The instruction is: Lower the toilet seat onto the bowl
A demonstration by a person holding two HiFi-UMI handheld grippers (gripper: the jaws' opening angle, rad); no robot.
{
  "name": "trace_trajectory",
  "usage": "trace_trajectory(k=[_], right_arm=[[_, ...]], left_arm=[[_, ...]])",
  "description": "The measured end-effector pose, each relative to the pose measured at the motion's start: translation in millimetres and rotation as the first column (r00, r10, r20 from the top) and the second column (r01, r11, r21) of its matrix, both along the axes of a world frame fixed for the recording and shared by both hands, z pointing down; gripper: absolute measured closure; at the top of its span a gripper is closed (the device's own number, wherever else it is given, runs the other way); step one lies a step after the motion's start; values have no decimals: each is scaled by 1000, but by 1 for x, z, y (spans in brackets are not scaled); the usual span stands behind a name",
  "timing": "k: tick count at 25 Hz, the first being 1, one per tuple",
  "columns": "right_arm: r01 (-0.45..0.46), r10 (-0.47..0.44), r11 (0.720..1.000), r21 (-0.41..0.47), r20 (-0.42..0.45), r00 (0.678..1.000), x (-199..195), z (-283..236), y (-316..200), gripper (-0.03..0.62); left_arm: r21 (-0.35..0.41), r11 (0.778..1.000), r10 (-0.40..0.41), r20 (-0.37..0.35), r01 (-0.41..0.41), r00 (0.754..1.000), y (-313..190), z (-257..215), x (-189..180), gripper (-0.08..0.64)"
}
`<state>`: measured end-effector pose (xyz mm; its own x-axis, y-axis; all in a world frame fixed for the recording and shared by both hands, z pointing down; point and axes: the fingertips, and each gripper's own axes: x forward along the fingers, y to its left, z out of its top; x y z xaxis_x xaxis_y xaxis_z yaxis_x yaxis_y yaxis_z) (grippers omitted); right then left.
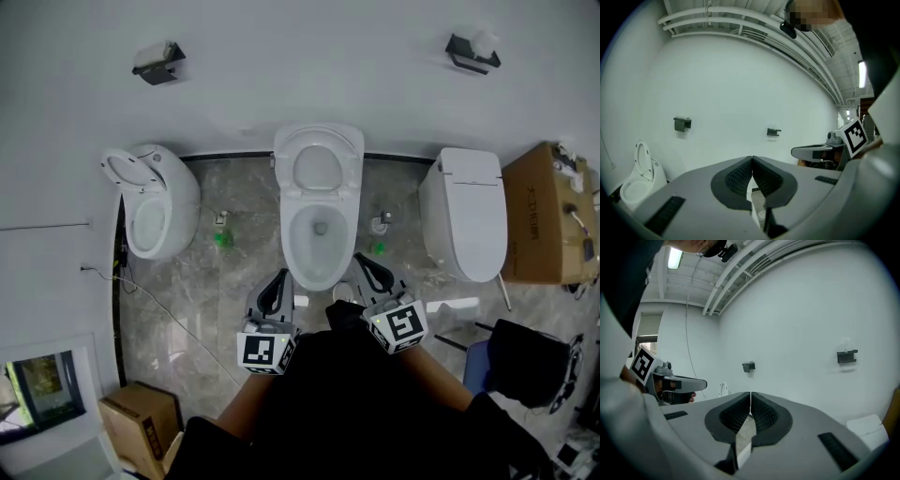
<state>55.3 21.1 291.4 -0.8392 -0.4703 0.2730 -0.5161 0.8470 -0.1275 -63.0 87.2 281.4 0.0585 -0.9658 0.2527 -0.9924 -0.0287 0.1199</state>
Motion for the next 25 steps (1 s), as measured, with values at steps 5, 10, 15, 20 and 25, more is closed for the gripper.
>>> trace_trajectory(k=[5, 10, 15, 20, 25], right_arm=[[-11, 11, 1000, -10, 0, 1000, 13, 6, -43, 560], [-23, 23, 999, -22, -22, 999, 15, 23, -78, 560], [-30, 29, 998, -52, -24, 999, 12, 32, -102, 560], [1, -6, 994, -107, -43, 999, -4, 48, -128, 558], [6, -14, 996, -93, -88, 996, -24, 61, -156, 558]], left_arm=[[23, 1000, -5, -23, 6, 1000, -28, -3, 10, 546], [-27, 998, -57, -1, 57, 998, -46, 13, 5, 546], [-46, 997, -67, 16, 68, 998, -66, 22, 1, 546], [-55, 995, -85, 6, 86, 996, -91, 33, 0, 545], [14, 998, -65, -24, 66, 998, -108, 38, -8, 546]])
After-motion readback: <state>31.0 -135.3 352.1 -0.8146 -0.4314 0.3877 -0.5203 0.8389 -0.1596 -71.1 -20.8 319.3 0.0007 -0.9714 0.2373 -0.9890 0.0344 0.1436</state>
